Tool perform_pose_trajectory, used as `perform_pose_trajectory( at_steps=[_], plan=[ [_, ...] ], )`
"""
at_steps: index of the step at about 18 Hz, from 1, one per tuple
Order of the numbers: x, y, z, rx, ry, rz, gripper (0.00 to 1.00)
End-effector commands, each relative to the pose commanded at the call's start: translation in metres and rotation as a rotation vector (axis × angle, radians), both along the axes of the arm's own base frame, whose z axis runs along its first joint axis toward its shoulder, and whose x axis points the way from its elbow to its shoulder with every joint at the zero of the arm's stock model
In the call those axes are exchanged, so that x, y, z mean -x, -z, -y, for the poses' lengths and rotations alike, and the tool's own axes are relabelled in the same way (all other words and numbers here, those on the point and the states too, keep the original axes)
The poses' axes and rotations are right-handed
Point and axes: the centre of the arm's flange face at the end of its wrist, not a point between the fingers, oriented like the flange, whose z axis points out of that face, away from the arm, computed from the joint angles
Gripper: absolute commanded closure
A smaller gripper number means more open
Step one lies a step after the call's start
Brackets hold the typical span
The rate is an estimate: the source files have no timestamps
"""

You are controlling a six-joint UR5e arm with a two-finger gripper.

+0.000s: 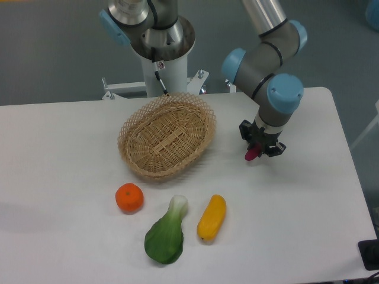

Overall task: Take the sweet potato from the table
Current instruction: 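Lift the held sweet potato up and away from the table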

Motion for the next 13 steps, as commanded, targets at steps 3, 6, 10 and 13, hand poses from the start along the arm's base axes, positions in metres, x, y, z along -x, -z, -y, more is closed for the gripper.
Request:
perform_pose_trajectory(
  at_steps=[3, 6, 10, 13],
  plan=[
    [0.012, -0.027, 0.001, -0.023, -0.008, -0.049, 0.91],
    [0.023, -0.052, 0.007, -0.042, -0.024, -0.087, 0.90],
    [0.037, -0.078, 0.020, -0.038, -0.043, -0.092, 0.90],
    [0.050, -0.109, 0.027, -0.035, -0.059, -0.075, 0.90]
  ],
)
